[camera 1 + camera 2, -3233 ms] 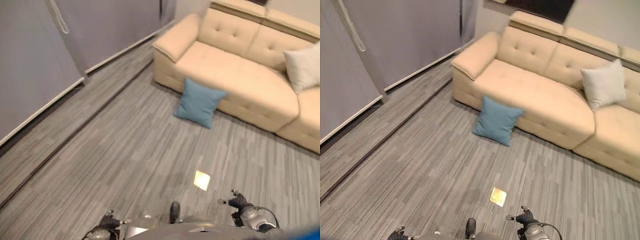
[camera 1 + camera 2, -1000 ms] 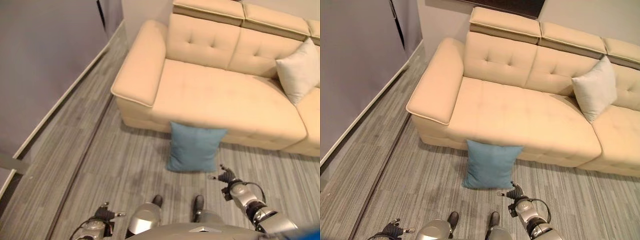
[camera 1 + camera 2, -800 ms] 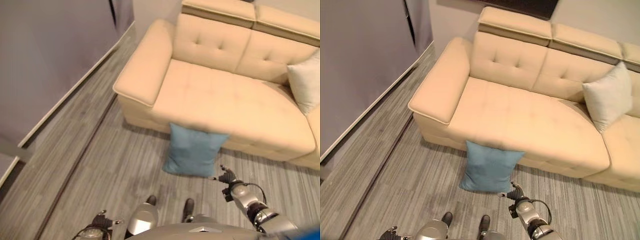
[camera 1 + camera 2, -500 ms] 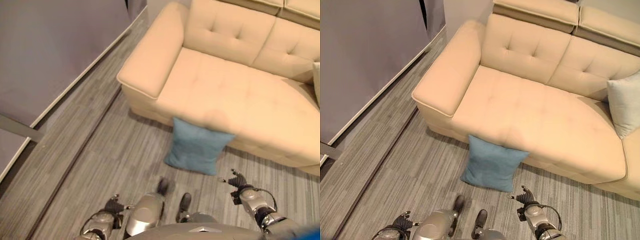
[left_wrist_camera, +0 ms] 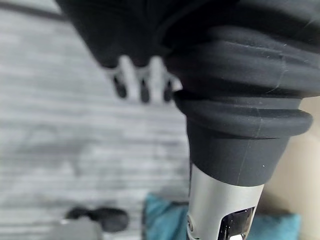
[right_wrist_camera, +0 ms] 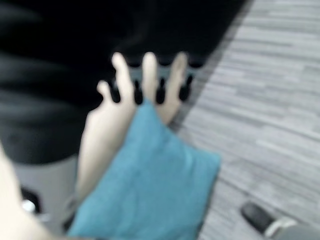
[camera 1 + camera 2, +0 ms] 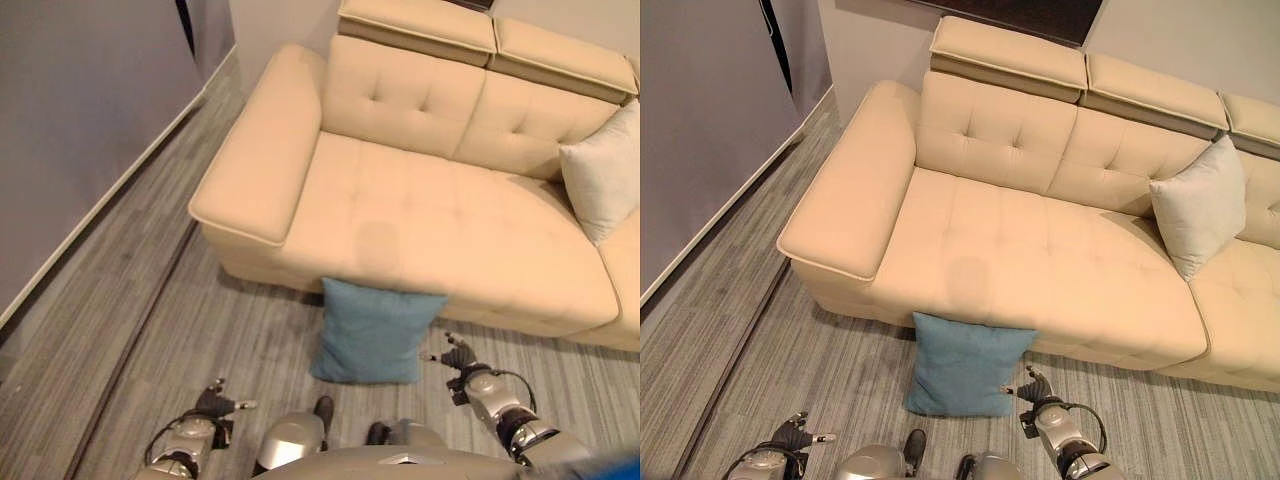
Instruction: Pick up all the scattered cushions and arrange them neatly on the sofa.
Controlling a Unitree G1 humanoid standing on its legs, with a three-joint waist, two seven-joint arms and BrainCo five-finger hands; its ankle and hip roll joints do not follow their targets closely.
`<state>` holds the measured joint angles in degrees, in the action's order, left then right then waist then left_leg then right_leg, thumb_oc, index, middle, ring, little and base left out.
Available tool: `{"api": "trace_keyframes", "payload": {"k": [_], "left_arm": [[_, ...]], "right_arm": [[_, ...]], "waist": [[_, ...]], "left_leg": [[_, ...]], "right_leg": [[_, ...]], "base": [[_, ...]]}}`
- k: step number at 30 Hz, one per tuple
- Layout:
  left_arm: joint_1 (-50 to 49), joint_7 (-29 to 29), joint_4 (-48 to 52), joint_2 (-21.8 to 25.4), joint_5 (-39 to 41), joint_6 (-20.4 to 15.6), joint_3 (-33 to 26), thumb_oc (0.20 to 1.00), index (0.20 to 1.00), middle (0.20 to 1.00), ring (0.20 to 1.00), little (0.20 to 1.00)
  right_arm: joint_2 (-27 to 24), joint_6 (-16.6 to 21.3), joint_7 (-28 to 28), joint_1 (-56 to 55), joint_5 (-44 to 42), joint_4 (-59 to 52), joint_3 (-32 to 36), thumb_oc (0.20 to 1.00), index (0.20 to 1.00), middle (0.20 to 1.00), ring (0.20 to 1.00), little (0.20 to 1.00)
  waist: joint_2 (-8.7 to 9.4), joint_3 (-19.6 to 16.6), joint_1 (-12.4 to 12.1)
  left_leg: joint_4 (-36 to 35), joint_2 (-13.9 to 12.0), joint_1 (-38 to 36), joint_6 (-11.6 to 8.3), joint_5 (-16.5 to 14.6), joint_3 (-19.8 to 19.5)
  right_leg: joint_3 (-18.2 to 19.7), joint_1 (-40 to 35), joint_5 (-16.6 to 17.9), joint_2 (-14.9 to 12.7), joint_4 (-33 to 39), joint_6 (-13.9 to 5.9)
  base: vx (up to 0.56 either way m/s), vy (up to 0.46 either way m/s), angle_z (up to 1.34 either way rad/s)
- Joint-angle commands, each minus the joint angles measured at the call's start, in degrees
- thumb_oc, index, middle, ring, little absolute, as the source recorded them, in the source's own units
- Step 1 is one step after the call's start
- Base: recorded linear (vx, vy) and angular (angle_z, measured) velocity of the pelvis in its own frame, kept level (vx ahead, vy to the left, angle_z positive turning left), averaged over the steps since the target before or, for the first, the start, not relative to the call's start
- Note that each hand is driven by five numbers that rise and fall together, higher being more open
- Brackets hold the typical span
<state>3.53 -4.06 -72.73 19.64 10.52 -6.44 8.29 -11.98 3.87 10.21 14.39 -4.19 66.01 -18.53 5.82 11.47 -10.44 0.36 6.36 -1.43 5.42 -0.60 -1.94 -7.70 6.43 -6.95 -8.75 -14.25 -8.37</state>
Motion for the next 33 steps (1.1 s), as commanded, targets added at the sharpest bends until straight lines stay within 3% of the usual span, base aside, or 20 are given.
{"api": "trace_keyframes", "payload": {"k": [1,9,11,14,15,18,19,21,28,33], "left_arm": [[-1.27,0.03,-1.26,1.01,-0.15,-0.56,-1.97,1.000,1.000,1.000,1.000,1.000],[-0.24,-1.08,-0.24,0.70,0.87,-1.18,-1.80,1.000,1.000,1.000,1.000,1.000],[2.02,-2.52,2.11,0.59,3.84,-2.09,-1.54,1.000,1.000,1.000,1.000,1.000],[5.64,-4.85,6.37,0.64,8.71,-3.65,-0.45,1.000,1.000,1.000,1.000,1.000],[8.53,-6.35,9.10,0.65,11.64,-4.73,0.57,1.000,1.000,1.000,1.000,1.000],[13.10,-8.14,11.17,0.90,14.74,-5.96,2.32,1.000,1.000,1.000,1.000,1.000],[16.59,-9.54,12.00,1.31,15.92,-6.62,3.09,1.000,1.000,1.000,1.000,1.000],[22.85,-12.50,13.01,2.32,18.35,-7.84,3.57,1.000,1.000,1.000,1.000,1.000],[36.39,-15.78,15.40,4.59,22.07,-8.96,5.99,1.000,1.000,1.000,1.000,1.000],[41.07,-17.23,18.26,6.43,23.92,-9.70,6.37,1.000,1.000,1.000,1.000,1.000]], "right_arm": [[-2.15,0.76,0.65,1.97,0.49,-2.48,0.23,1.000,1.000,1.000,1.000,1.000],[-3.53,1.25,1.44,1.56,0.22,-4.50,-0.17,1.000,1.000,1.000,1.000,1.000],[-4.41,1.49,3.21,1.64,-0.19,-5.27,0.87,1.000,1.000,1.000,1.000,1.000],[-5.90,2.12,6.57,3.29,-1.58,-6.97,3.07,1.000,1.000,1.000,1.000,1.000],[-7.26,2.88,8.88,5.11,-3.17,-8.46,4.59,1.000,1.000,1.000,1.000,1.000],[-8.82,3.03,11.63,8.91,-4.89,-8.88,5.08,1.000,1.000,1.000,1.000,1.000],[-9.94,3.33,13.70,12.51,-5.45,-9.30,4.72,1.000,1.000,1.000,1.000,1.000],[-11.44,3.81,17.19,18.65,-5.89,-10.16,4.75,1.000,1.000,1.000,1.000,1.000],[-14.01,6.04,25.26,30.03,-8.62,-13.77,6.77,1.000,1.000,1.000,1.000,1.000],[-14.48,7.52,27.25,32.13,-9.48,-16.94,7.50,1.000,1.000,1.000,1.000,1.000]], "waist": [[0.72,0.12,-2.11],[0.94,-0.66,-1.52],[0.40,0.85,-0.94],[-0.46,4.28,-0.31],[-1.05,6.42,-0.01],[-1.40,7.79,0.87],[-1.39,8.30,1.64],[-1.49,9.41,2.90],[-2.89,9.96,7.41],[-3.21,9.80,9.10]], "left_leg": [[3.97,-0.51,2.76,-0.90,-5.39,-8.77],[1.98,-1.91,3.48,-2.84,-4.41,-10.03],[2.06,-2.30,5.72,-3.64,-3.63,-10.99],[5.41,-1.67,12.80,-4.49,-2.72,-12.13],[9.29,-0.90,18.67,-5.17,-2.77,-12.54],[12.63,-0.39,26.02,-6.11,-2.43,-12.68],[14.01,-1.09,29.54,-6.56,-4.12,-11.78],[17.03,-1.11,37.23,-6.54,-4.27,-10.36],[28.93,-0.44,58.55,-5.69,-7.61,-7.96],[34.03,-0.26,67.09,-5.15,-9.43,-7.27]], "right_leg": [[-0.11,-2.52,8.83,0.67,8.05,1.19],[-1.61,-3.35,6.90,2.41,9.92,2.48],[-3.33,-1.33,5.60,2.65,8.59,3.10],[-5.05,4.66,4.61,2.03,4.59,3.83],[-5.47,9.51,3.68,1.45,1.19,4.32],[-5.40,16.82,3.13,1.18,-2.28,4.82],[-4.52,21.29,1.43,1.46,-4.53,4.69],[-3.75,29.26,1.84,1.46,-7.31,4.13],[-0.22,51.25,-1.91,0.92,-21.38,4.81],[1.15,59.59,-2.75,1.31,-25.50,4.62]], "base": [[0.08,-0.067,0.01],[0.05,-0.084,0.13],[-0.12,-0.073,0.39],[-0.26,-0.053,0.40],[-0.26,-0.048,0.37],[-0.16,-0.023,0.07],[-0.19,0.012,0.03],[-0.20,0.032,-0.10],[-0.04,0.066,-0.21],[0.00,0.010,-0.03]]}}
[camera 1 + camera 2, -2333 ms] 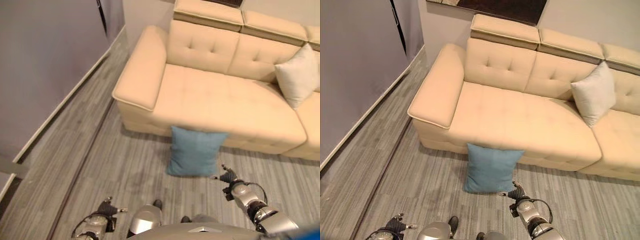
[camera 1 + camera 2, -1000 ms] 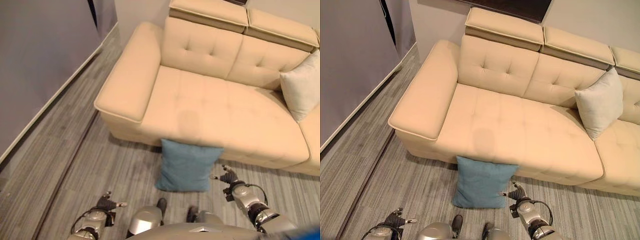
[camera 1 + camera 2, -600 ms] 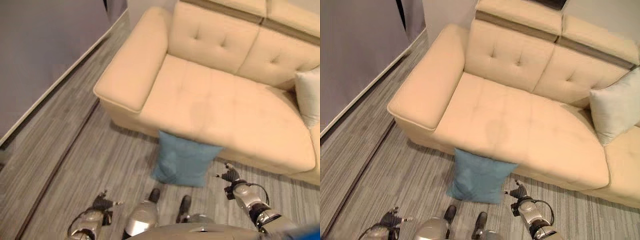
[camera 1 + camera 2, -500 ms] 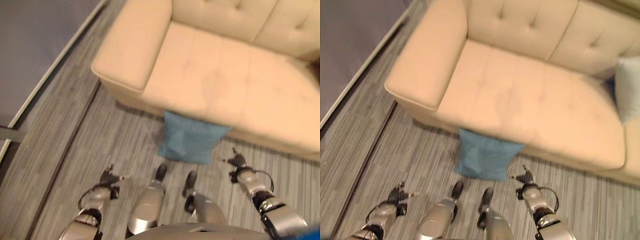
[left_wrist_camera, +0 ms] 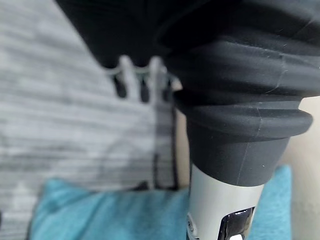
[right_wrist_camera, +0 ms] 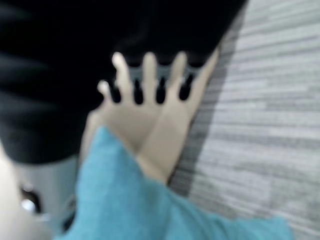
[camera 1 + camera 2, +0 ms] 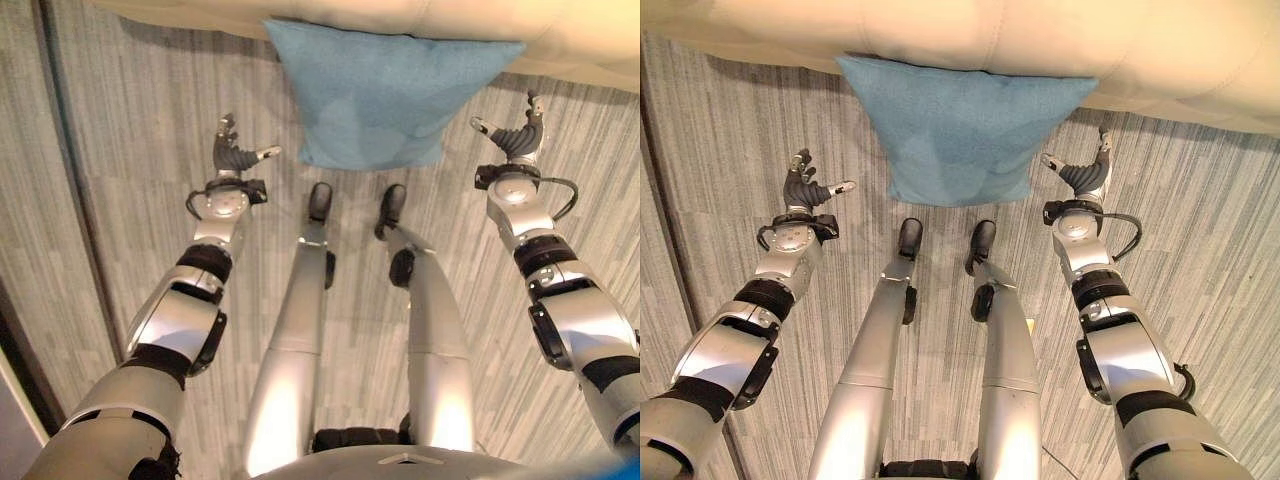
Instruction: Pick up all the scattered cushions and arrange them neatly on the sofa.
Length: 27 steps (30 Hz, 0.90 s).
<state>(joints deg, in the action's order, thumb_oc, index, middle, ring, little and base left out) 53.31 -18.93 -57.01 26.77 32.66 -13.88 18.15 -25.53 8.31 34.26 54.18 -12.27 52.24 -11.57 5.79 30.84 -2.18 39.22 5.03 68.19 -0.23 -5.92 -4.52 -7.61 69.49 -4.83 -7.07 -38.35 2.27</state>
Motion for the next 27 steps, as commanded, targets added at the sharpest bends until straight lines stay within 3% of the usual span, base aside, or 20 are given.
{"api": "trace_keyframes", "payload": {"k": [1,7,17,24,27], "left_arm": [[-8.12,-2.62,3.00,-0.69,2.57,-2.62,-3.66,1.000,1.000,1.000,1.000,1.000],[-3.16,-1.12,4.80,-0.25,7.49,-3.53,-2.87,1.000,1.000,1.000,1.000,1.000],[8.19,-1.23,3.55,1.17,10.03,-4.11,1.47,1.000,1.000,1.000,1.000,1.000],[19.36,-2.09,-0.41,1.52,10.79,-4.07,6.22,1.000,1.000,1.000,1.000,1.000],[26.20,-2.63,-2.85,-2.00,10.11,-3.36,9.79,1.000,1.000,1.000,1.000,1.000]], "right_arm": [[-0.69,3.63,3.37,-7.49,-2.05,-3.75,0.91,1.000,1.000,1.000,1.000,1.000],[-2.36,6.30,-2.65,-2.36,-9.38,-4.26,-1.98,1.000,1.000,1.000,1.000,1.000],[-3.19,7.81,-4.34,9.28,-14.64,-2.16,-7.91,1.000,1.000,1.000,1.000,1.000],[0.69,7.95,-2.47,18.43,-14.75,0.65,-12.89,1.000,1.000,1.000,1.000,1.000],[7.38,6.96,-1.60,24.55,-13.20,2.37,-17.69,1.000,1.000,1.000,1.000,1.000]], "waist": [[-3.20,-9.63,0.99],[-3.39,-8.82,1.47],[-3.16,-8.57,1.81],[-2.84,-7.40,2.38],[-2.87,-4.97,2.40]], "left_leg": [[-4.29,1.05,-1.40,0.63,-4.41,-4.54],[-1.05,1.09,4.77,0.47,-4.73,-4.16],[2.73,1.17,15.03,-0.15,-4.12,-4.04],[7.12,0.91,21.69,-0.42,-4.49,-3.87],[9.25,0.55,21.76,-0.47,-5.18,-3.52]], "right_leg": [[1.22,-2.03,-5.05,-0.29,-2.19,-6.06],[2.03,4.33,-4.82,-0.15,-4.57,-6.28],[2.29,14.33,-4.92,-0.62,-8.86,-6.63],[2.36,20.14,-5.14,-0.28,-12.28,-6.82],[2.59,20.46,-5.31,0.45,-13.59,-6.53]], "base": [[0.02,-0.003,-0.06],[0.01,-0.024,-0.04],[0.03,-0.029,0.01],[0.05,-0.014,-0.05],[0.04,-0.001,-0.08]]}}
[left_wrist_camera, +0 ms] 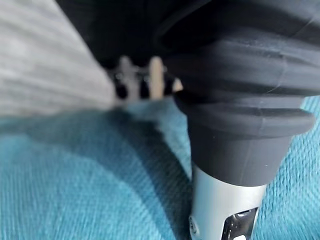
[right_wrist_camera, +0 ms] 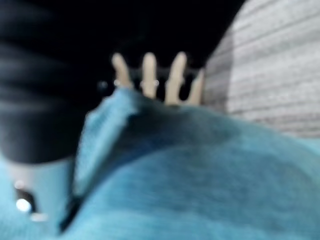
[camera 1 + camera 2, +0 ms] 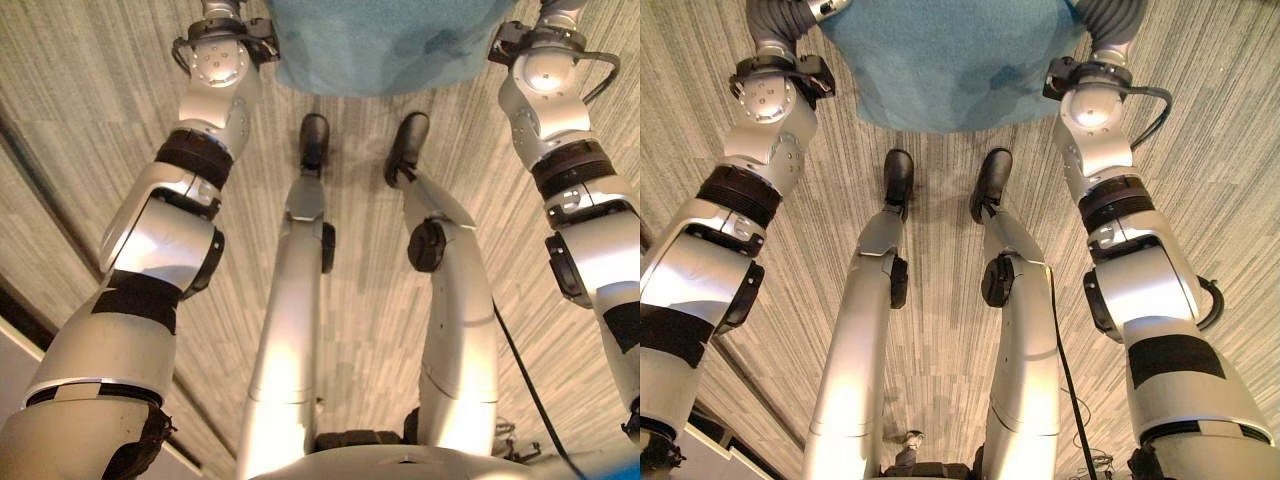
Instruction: Pick up all the scattered cushions and arrange them neatly on the sofa.
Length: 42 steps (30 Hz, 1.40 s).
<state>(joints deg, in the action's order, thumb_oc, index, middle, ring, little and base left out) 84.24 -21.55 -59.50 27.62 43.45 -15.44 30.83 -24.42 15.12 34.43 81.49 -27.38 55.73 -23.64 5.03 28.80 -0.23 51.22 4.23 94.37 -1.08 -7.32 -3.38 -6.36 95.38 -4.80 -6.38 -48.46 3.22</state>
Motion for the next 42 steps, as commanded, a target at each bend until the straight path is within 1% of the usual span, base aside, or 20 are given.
{"api": "trace_keyframes", "payload": {"k": [1,5,6,7,8,9,10,14,16,18,23,28,32,34,35,36,37,38,39,42], "left_arm": [[-4.70,-0.02,-0.36,-2.84,-0.68,-1.80,-2.90,1.000,1.000,1.000,1.000,1.000],[-2.53,-0.12,0.08,-6.60,1.19,-1.80,-2.86,1.000,1.000,1.000,1.000,1.000],[-2.52,-0.14,0.08,-6.60,1.19,-1.80,-2.84,1.000,1.000,1.000,1.000,1.000],[-1.77,-0.14,0.40,-7.20,1.19,-1.93,-2.59,1.000,1.000,1.000,1.000,1.000],[-1.60,-0.17,1.01,-7.68,1.47,-2.22,-2.59,1.000,1.000,1.000,1.000,1.000],[-1.98,-0.11,2.02,-7.79,1.78,-2.67,-2.77,0.501,0.501,0.501,0.501,0.501],[-2.33,-0.25,3.39,-7.76,1.77,-3.07,-3.11,0.200,0.200,0.200,0.200,0.200],[-3.77,-0.82,6.21,-7.89,2.03,-4.29,-4.37,0.200,0.200,0.200,0.200,0.200],[-5.90,-1.13,8.42,-7.49,2.51,-5.16,-5.94,0.200,0.200,0.200,0.200,0.200],[-6.66,-1.06,9.26,-7.36,2.51,-5.33,-6.46,0.200,0.200,0.200,0.200,0.200],[-11.96,-1.04,14.47,-7.16,2.61,-6.68,-9.48,0.200,0.200,0.200,0.200,0.200],[-20.63,-0.56,22.28,-9.24,-0.21,-7.30,-12.14,0.200,0.200,0.200,0.200,0.200],[-29.99,0.31,30.18,-12.60,-3.30,-7.73,-13.78,0.200,0.200,0.200,0.200,0.200],[-36.75,1.48,34.63,-13.99,-5.22,-7.68,-14.14,0.200,0.200,0.200,0.200,0.200],[-39.34,1.93,36.28,-14.24,-6.35,-7.49,-14.15,0.200,0.200,0.200,0.200,0.200],[-41.67,2.60,37.25,-14.66,-6.72,-7.43,-14.15,0.200,0.200,0.200,0.200,0.200],[-41.84,2.57,37.35,-14.69,-6.75,-7.40,-14.12,0.200,0.200,0.200,0.200,0.200],[-46.78,4.20,39.49,-14.90,-7.96,-7.08,-14.00,0.200,0.200,0.200,0.200,0.200],[-46.95,4.17,39.59,-14.91,-7.99,-7.05,-13.95,0.200,0.200,0.200,0.200,0.200],[-54.10,6.59,41.62,-15.81,-7.19,-6.79,-13.94,0.200,0.200,0.200,0.200,0.200]], "right_arm": [[6.29,0.16,-1.76,-2.71,1.92,-1.09,-5.64,1.000,1.000,1.000,1.000,1.000],[12.50,1.60,-2.10,-1.31,-0.42,-2.40,-5.44,1.000,1.000,1.000,1.000,1.000],[12.50,1.61,-2.10,-1.31,-0.43,-2.39,-5.43,1.000,1.000,1.000,1.000,1.000],[13.35,2.42,-2.40,-1.01,-1.39,-3.00,-5.13,0.944,0.944,0.944,0.944,0.944],[14.12,2.94,-2.63,-0.90,-2.01,-3.71,-4.86,0.200,0.200,0.200,0.200,0.200],[14.84,3.39,-2.79,-0.96,-2.36,-4.65,-4.65,0.200,0.200,0.200,0.200,0.200],[15.15,3.95,-3.11,-1.08,-2.54,-5.73,-4.35,0.200,0.200,0.200,0.200,0.200],[15.16,5.09,-3.13,-1.89,-1.79,-8.76,-3.33,0.200,0.200,0.200,0.200,0.200],[13.97,5.32,-2.75,-3.09,-0.06,-11.34,-2.09,0.200,0.200,0.200,0.200,0.200],[13.32,5.39,-2.63,-3.80,0.56,-12.19,-1.68,0.200,0.200,0.200,0.200,0.200],[10.94,4.95,-2.61,-6.99,3.44,-16.31,-0.04,0.200,0.200,0.200,0.200,0.200],[9.40,4.29,-3.99,-13.96,6.11,-21.40,2.37,0.200,0.200,0.200,0.200,0.200],[9.13,4.78,-6.20,-22.22,8.33,-26.97,3.87,0.200,0.200,0.200,0.200,0.200],[8.85,5.18,-7.87,-29.35,9.55,-31.08,5.36,0.200,0.200,0.200,0.200,0.200],[8.88,5.39,-8.73,-32.20,9.80,-32.57,5.92,0.200,0.200,0.200,0.200,0.200],[8.86,5.55,-9.35,-34.48,10.04,-33.79,6.31,0.200,0.200,0.200,0.200,0.200],[8.87,5.51,-9.34,-34.67,10.07,-33.90,6.31,0.200,0.200,0.200,0.200,0.200],[9.06,5.91,-10.94,-39.87,9.86,-36.03,7.28,0.200,0.200,0.200,0.200,0.200],[9.07,5.87,-10.94,-40.05,9.88,-36.13,7.29,0.200,0.200,0.200,0.200,0.200],[9.01,5.49,-12.63,-47.56,10.63,-38.58,8.35,0.200,0.200,0.200,0.200,0.200]], "waist": [[-2.11,-2.90,0.47],[-2.31,-3.47,0.76],[-2.30,-3.48,0.75],[-2.42,-3.72,0.85],[-2.52,-4.05,0.85],[-2.54,-4.39,0.91],[-2.64,-4.83,0.95],[-2.73,-6.82,1.25],[-2.84,-9.22,1.46],[-2.97,-10.41,1.46],[-3.06,-12.00,1.51],[-3.21,-11.72,1.39],[-3.44,-11.50,0.32],[-3.74,-11.52,-0.45],[-3.85,-11.55,-0.76],[-3.89,-11.83,-1.03],[-3.96,-11.61,-1.03],[-4.08,-12.53,-1.59],[-4.14,-12.34,-1.59],[-4.33,-13.18,-2.22]], "left_leg": [[-2.74,1.33,-4.41,0.38,-3.79,-4.67],[-2.46,1.04,-4.41,0.24,-3.85,-4.56],[-2.47,1.03,-4.41,0.24,-3.85,-4.56],[-2.59,0.96,-4.41,0.22,-3.86,-4.66],[-2.76,0.98,-4.41,0.20,-3.78,-4.87],[-2.95,0.95,-4.41,0.18,-3.77,-4.91],[-3.06,0.82,-4.41,0.17,-3.77,-4.99],[-3.81,0.64,-4.41,0.07,-3.67,-5.14],[-5.38,0.53,-4.47,0.02,-3.33,-5.04],[-6.31,0.47,-4.50,-0.06,-3.03,-4.98],[-12.54,0.34,-10.75,-0.05,-1.83,-5.12],[-19.56,0.12,-21.79,-0.40,-0.69,-5.82],[-25.19,0.20,-31.38,-0.92,0.07,-6.85],[-30.79,0.14,-39.90,-1.31,1.10,-7.79],[-33.33,0.08,-42.35,-1.62,3.57,-8.13],[-35.18,0.02,-45.33,-1.82,3.96,-8.56],[-35.48,-0.03,-45.85,-1.83,4.07,-8.65],[-38.52,-0.46,-51.19,-2.36,4.93,-9.39],[-38.76,-0.52,-51.65,-2.37,5.01,-9.47],[-42.73,-1.46,-60.03,-2.95,5.98,-11.05]], "right_leg": [[1.33,-5.43,-5.34,-0.23,-3.49,-7.49],[1.02,-5.42,-5.50,0.42,-3.04,-7.19],[1.02,-5.42,-5.49,0.43,-3.02,-7.19],[1.03,-5.42,-5.47,0.55,-2.82,-7.23],[0.90,-5.42,-5.33,0.67,-2.51,-7.26],[0.87,-5.42,-5.31,0.78,-2.32,-7.20],[0.74,-5.42,-5.24,0.86,-2.02,-7.23],[0.47,-5.42,-5.21,1.32,-1.02,-7.03],[0.10,-5.47,-4.75,1.70,0.29,-7.04],[-0.05,-5.53,-4.50,1.84,1.31,-7.05],[-0.69,-11.59,-3.56,2.48,6.38,-7.13],[-1.29,-21.95,-2.66,2.78,11.86,-7.29],[-2.09,-30.88,-2.49,2.18,16.11,-7.25],[-3.03,-38.22,-2.33,1.43,20.34,-7.23],[-3.87,-40.45,-0.39,1.20,22.30,-6.88],[-4.49,-43.06,-0.38,1.07,23.75,-6.83],[-4.57,-43.59,-0.32,1.10,24.00,-6.82],[-5.67,-48.77,-0.17,0.88,26.65,-6.84],[-5.75,-49.24,-0.11,0.92,26.89,-6.84],[-7.55,-57.39,-0.20,0.84,29.79,-6.80]], "base": [[0.01,0.003,-0.04],[0.00,0.000,0.00],[0.00,0.000,0.00],[0.00,0.000,0.00],[0.00,0.000,0.00],[0.00,0.000,0.00],[0.00,0.000,0.00],[0.00,0.004,-0.04],[0.00,0.000,0.00],[0.00,0.000,0.00],[-0.06,-0.003,0.00],[-0.07,-0.006,0.07],[-0.03,-0.030,0.04],[-0.02,-0.045,0.07],[-0.03,-0.034,0.11],[-0.05,-0.016,0.13],[0.04,-0.054,0.17],[0.02,-0.038,0.20],[0.06,-0.045,0.24],[0.09,-0.060,0.21]]}}
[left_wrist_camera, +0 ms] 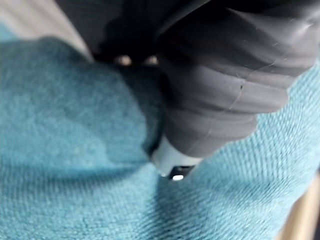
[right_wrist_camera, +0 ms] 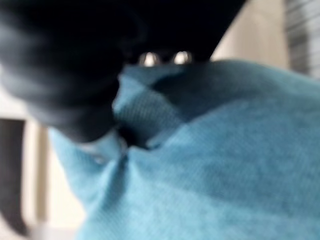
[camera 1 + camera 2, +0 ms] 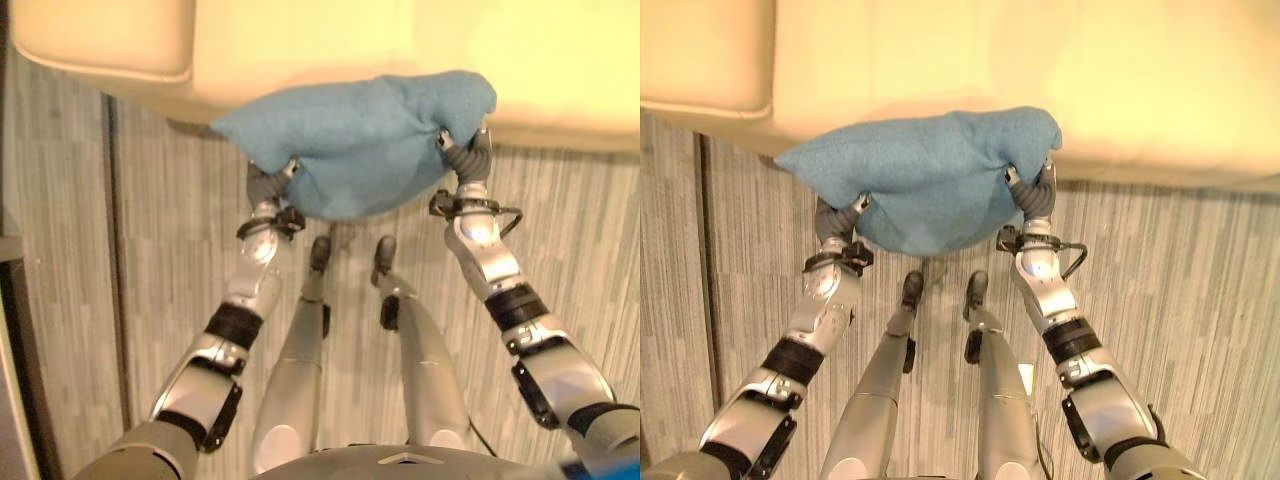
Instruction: Pick up all the scattered cushions and arrange them neatly on the sofa.
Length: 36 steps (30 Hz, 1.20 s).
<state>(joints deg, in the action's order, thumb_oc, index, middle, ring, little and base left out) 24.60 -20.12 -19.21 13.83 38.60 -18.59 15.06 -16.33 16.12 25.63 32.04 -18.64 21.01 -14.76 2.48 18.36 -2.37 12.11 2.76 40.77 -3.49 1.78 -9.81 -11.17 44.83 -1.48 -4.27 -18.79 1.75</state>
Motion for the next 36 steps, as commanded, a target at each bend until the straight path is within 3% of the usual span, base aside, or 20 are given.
{"api": "trace_keyframes", "payload": {"k": [1,3,6,10,11,13,16,17,21,24,27,31,33,34,36], "left_arm": [[3.05,5.99,1.79,-2.47,-1.66,-3.52,1.77,0.200,0.200,0.200,0.200,0.200],[-2.60,7.83,2.54,-2.69,-0.78,-2.92,2.07,0.200,0.200,0.200,0.200,0.200],[-6.67,9.09,3.29,-1.58,-1.42,-2.22,2.31,0.200,0.200,0.200,0.200,0.200],[-11.56,10.62,3.50,-1.46,-1.49,-1.58,1.91,0.200,0.200,0.200,0.200,0.200],[-12.55,10.91,3.75,-1.44,-1.44,-1.39,1.66,0.200,0.200,0.200,0.200,0.200],[-17.06,12.29,4.29,-1.04,-2.28,-0.28,1.33,0.200,0.200,0.200,0.200,0.200],[-18.67,12.81,4.31,-0.55,-3.21,0.59,1.00,0.200,0.200,0.200,0.200,0.200],[-18.92,12.41,4.35,0.03,-4.13,0.94,0.26,0.200,0.200,0.200,0.200,0.200],[-23.05,13.28,6.51,2.43,-5.93,1.71,-1.25,0.200,0.200,0.200,0.200,0.200],[-23.31,13.34,7.25,3.08,-5.91,1.91,-1.49,0.200,0.200,0.200,0.200,0.200],[-21.91,12.23,8.31,4.53,-6.31,2.00,-1.81,0.200,0.200,0.200,0.200,0.200],[-20.18,11.05,8.70,4.97,-7.45,1.68,-1.54,0.200,0.200,0.200,0.200,0.200],[-19.45,10.46,8.65,4.84,-7.95,1.49,-1.44,0.200,0.200,0.200,0.200,0.200],[-19.54,10.86,9.14,4.67,-7.65,1.41,-1.48,0.200,0.200,0.200,0.200,0.200],[-19.25,10.88,8.88,4.55,-7.54,1.17,-1.52,0.200,0.200,0.200,0.200,0.200]], "right_arm": [[1.13,4.43,-4.39,-0.60,2.11,-4.54,-0.04,0.200,0.200,0.200,0.200,0.200],[1.02,3.62,-5.69,-7.41,3.47,-6.07,0.56,0.200,0.200,0.200,0.200,0.200],[0.02,3.15,-6.79,-12.26,3.96,-7.33,1.89,0.200,0.200,0.200,0.200,0.200],[-1.44,2.54,-8.41,-17.18,4.60,-8.33,3.42,0.200,0.200,0.200,0.200,0.200],[-1.57,2.29,-8.71,-18.04,4.70,-8.40,3.54,0.200,0.200,0.200,0.200,0.200],[-2.14,1.77,-10.46,-20.71,5.14,-8.88,4.29,0.200,0.200,0.200,0.200,0.200],[-2.18,1.27,-10.98,-21.53,4.98,-8.94,4.79,0.200,0.200,0.200,0.200,0.200],[-1.56,1.01,-10.46,-20.55,4.75,-8.33,4.65,0.200,0.200,0.200,0.200,0.200],[-0.04,-0.32,-12.34,-21.43,5.68,-7.68,3.43,0.200,0.200,0.200,0.200,0.200],[0.57,-0.61,-12.66,-21.10,5.69,-7.21,3.32,0.200,0.200,0.200,0.200,0.200],[1.54,-0.85,-12.86,-19.64,6.34,-7.09,2.75,0.200,0.200,0.200,0.200,0.200],[2.15,-0.89,-12.71,-18.00,7.12,-7.07,1.92,0.200,0.200,0.200,0.200,0.200],[2.38,-1.04,-12.70,-16.96,6.94,-6.55,1.15,0.200,0.200,0.200,0.200,0.200],[2.04,-1.17,-13.11,-16.27,6.74,-6.50,0.49,0.200,0.200,0.200,0.200,0.200],[1.76,-1.27,-13.29,-15.05,6.36,-6.13,-0.15,0.200,0.200,0.200,0.200,0.200]], "waist": [[-1.72,-3.24,-0.31],[-1.99,-4.62,-0.40],[-2.08,-6.25,-0.27],[-1.06,-7.80,-0.48],[-0.82,-8.07,-0.86],[-0.59,-11.01,-1.34],[-0.83,-12.70,-1.61],[-0.12,-12.73,-3.74],[1.76,-15.27,-5.65],[1.91,-15.45,-6.57],[0.51,-14.05,-6.44],[-1.60,-12.61,-5.51],[-1.62,-12.61,-5.30],[-0.95,-12.62,-4.99],[-0.52,-12.11,-4.25]], "left_leg": [[-4.88,-0.44,-9.21,-0.88,-2.75,-4.90],[-8.32,-1.58,-16.54,-1.61,-1.87,-6.12],[-9.31,-1.92,-21.72,-2.47,-1.53,-6.79],[-5.02,-1.21,-23.58,-3.75,-1.17,-5.76],[-3.53,-0.59,-23.78,-3.58,-1.48,-5.50],[-6.24,1.72,-25.73,-1.34,-3.17,-4.36],[-9.33,2.63,-25.25,-0.50,-1.33,-1.56],[-7.79,4.09,-22.44,-0.71,0.07,0.26],[-10.90,3.21,-29.89,1.84,-1.51,-0.59],[-11.46,2.91,-31.58,2.78,-2.03,-0.02],[-11.23,2.53,-33.52,5.30,-2.77,0.18],[-10.80,1.49,-35.12,6.43,-3.34,-0.45],[-11.91,1.25,-37.17,6.28,-4.17,-0.31],[-12.73,1.16,-38.06,6.05,-4.73,-0.05],[-13.27,1.05,-39.53,5.78,-5.70,-0.46]], "right_leg": [[-3.40,-9.97,-3.59,-1.17,1.37,-5.32],[-5.01,-17.98,-4.02,-0.83,4.16,-4.90],[-6.02,-25.52,-4.70,-0.28,7.26,-4.11],[-6.44,-33.42,-5.17,0.21,11.36,-3.20],[-6.67,-35.05,-5.03,0.00,12.36,-3.34],[-7.08,-39.15,-4.25,0.13,15.93,-4.17],[-6.88,-41.15,-3.77,0.46,17.70,-4.72],[-4.38,-43.20,-3.53,1.31,18.56,-5.16],[-0.71,-47.75,-3.72,1.11,18.00,-6.70],[0.64,-47.65,-3.33,0.39,15.64,-7.60],[2.93,-41.93,1.83,-1.43,0.49,-10.08],[3.84,-35.66,1.85,-0.57,-9.49,-9.77],[1.85,-34.72,-0.34,-1.10,-4.56,-8.73],[1.20,-33.82,-0.38,-1.17,3.39,-8.23],[1.46,-30.93,2.73,-1.44,12.30,-9.02]], "base": [[0.13,-0.082,0.13],[0.21,-0.096,0.21],[0.18,-0.080,0.38],[0.15,-0.033,0.35],[0.21,-0.001,0.27],[0.23,0.011,0.11],[0.19,0.100,0.26],[0.20,0.156,0.11],[0.30,0.184,-0.73],[0.09,0.139,-0.53],[0.05,0.229,-0.48],[0.03,0.123,-0.17],[0.19,0.034,-0.02],[0.27,-0.074,-0.26],[0.22,-0.080,-0.27]]}}
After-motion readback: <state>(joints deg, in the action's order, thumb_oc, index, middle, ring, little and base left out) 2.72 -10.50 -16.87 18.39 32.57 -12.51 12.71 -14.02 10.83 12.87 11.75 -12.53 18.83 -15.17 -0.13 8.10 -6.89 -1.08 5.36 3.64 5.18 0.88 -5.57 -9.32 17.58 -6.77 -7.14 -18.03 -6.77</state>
